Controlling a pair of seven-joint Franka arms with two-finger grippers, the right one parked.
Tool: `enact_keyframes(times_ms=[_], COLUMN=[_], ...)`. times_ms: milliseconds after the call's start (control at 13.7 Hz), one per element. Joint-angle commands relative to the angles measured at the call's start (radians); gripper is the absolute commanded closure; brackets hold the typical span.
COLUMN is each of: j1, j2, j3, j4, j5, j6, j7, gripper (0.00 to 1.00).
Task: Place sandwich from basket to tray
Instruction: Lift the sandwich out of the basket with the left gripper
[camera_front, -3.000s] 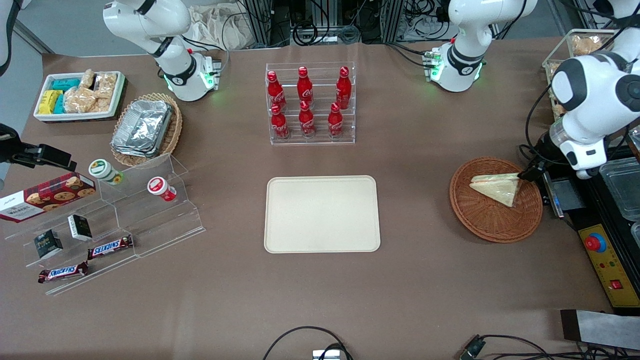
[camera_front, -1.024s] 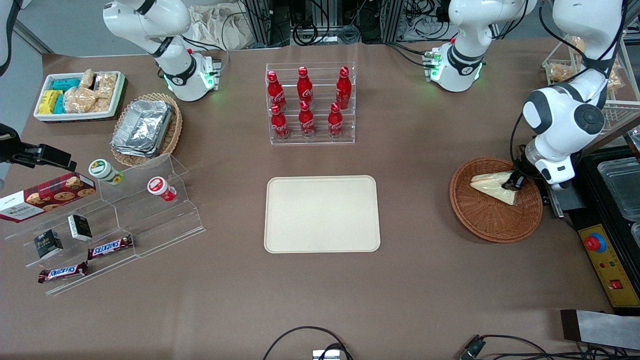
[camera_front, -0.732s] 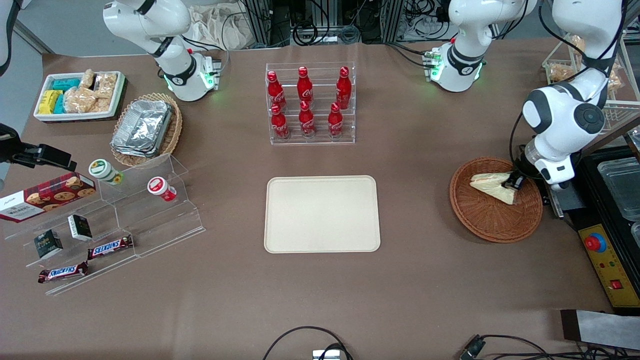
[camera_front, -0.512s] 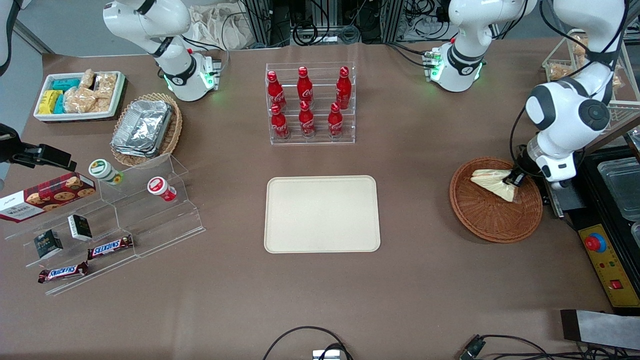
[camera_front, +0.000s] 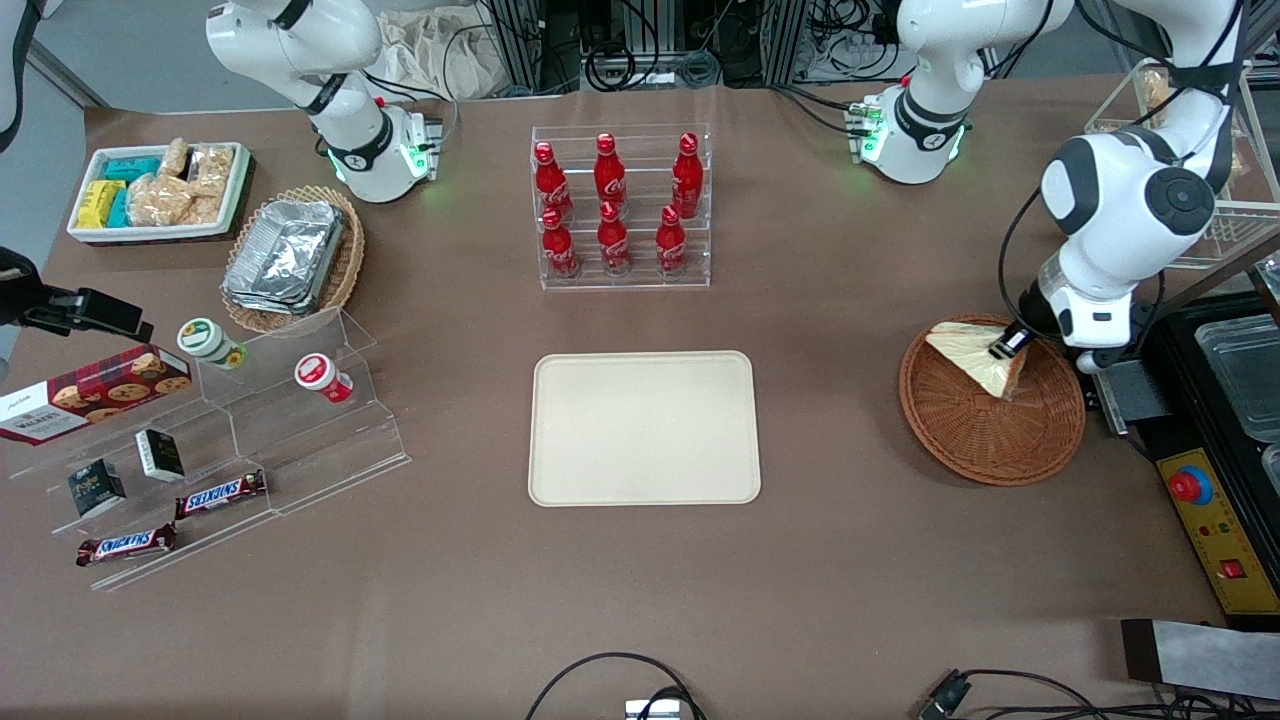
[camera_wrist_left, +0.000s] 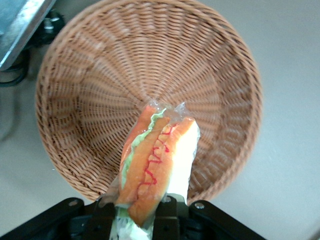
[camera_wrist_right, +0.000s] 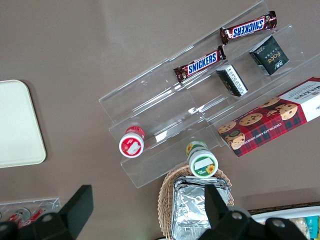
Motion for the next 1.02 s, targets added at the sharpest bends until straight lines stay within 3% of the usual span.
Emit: enact_keyframes(times_ms=[0, 220, 439, 951], j1=[0.001, 0.001, 0.001, 0.000], j2=[-0.031, -0.034, -0.013, 0.059], j3=[-0.058, -0.137, -0.201, -0.347], j4=[0.037, 0.107, 0.207, 0.359], j5=[0.050, 0.057, 0.115, 0.110], j6=[-0.070, -0.138, -0.248, -0.311], j7=[0.017, 0.017, 0.019, 0.019], gripper=[0.81, 0.81, 0.81, 0.79])
